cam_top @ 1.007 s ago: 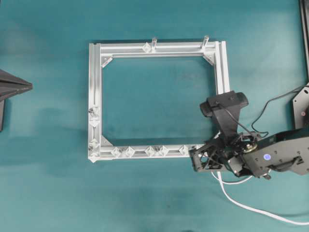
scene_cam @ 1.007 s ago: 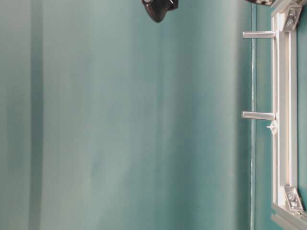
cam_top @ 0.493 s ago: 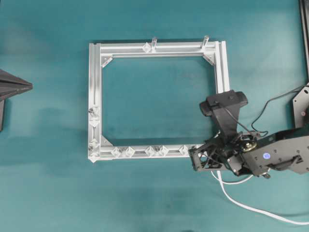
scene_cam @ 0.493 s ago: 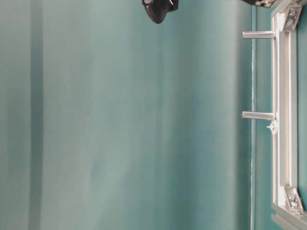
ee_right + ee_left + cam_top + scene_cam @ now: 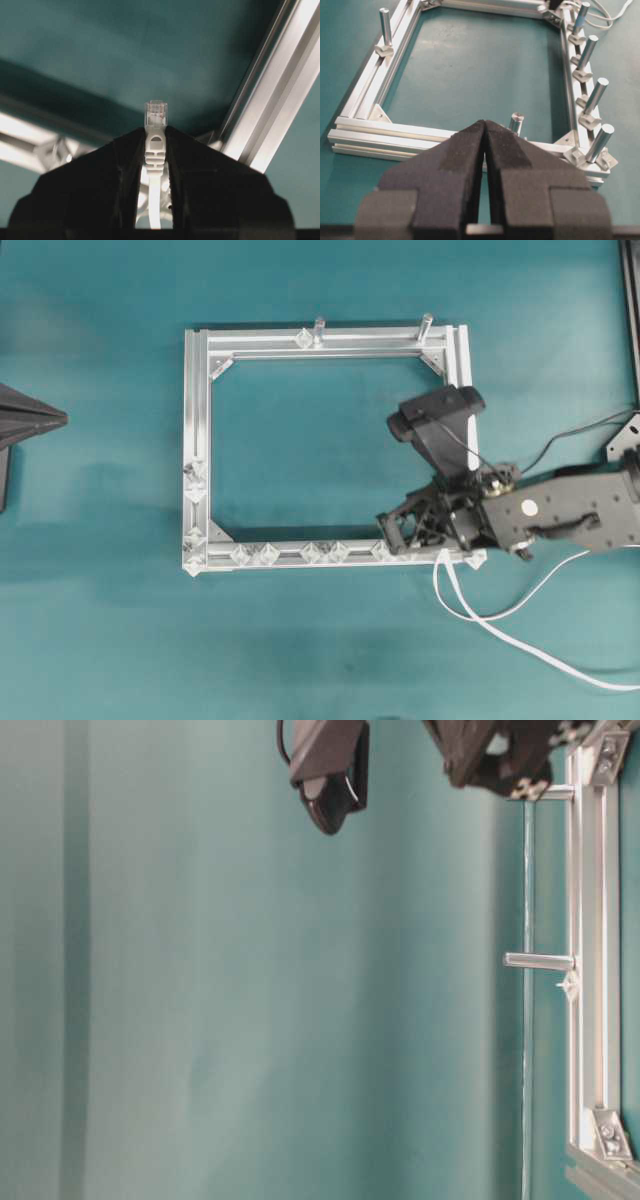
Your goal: Move the cable alternately left and right between 8 closely spaced pins so it hooks onto each one.
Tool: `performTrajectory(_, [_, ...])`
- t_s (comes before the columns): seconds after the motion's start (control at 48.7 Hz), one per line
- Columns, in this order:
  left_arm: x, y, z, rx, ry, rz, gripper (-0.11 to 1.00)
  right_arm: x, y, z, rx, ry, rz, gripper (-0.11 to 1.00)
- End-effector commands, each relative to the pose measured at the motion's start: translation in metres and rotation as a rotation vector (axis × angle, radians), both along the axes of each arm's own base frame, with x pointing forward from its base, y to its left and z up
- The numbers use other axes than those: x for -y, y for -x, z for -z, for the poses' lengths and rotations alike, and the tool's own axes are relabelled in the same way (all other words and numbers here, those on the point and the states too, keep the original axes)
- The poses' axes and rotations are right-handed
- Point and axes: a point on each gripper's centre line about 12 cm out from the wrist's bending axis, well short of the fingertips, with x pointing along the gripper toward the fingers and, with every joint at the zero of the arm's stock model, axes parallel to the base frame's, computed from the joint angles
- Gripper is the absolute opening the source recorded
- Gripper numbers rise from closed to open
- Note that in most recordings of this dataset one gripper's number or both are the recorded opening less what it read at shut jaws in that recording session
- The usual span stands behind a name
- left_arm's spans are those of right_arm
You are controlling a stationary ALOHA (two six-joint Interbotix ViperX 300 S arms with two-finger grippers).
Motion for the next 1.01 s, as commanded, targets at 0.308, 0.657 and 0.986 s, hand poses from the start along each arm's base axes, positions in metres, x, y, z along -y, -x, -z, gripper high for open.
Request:
performTrajectory(0.308, [0.0,-0.001,-0.005,0.009,-0.001,-0.002,0.0,0.044,-0.011,-0.026,0.077,0.009,0.012,0.16])
performTrajectory(0.657, [-0.001,-0.001,-0.005,0.009,-0.003,-0.004,0.0,0.049,-0.041,-0.02,0.156,-0.012,0.012,0.16])
performTrajectory(0.986, [-0.001,-0.001,-0.005,0.009,-0.001,-0.004,0.0,0.046,-0.072,-0.024,0.187,-0.013,0.01,0.16])
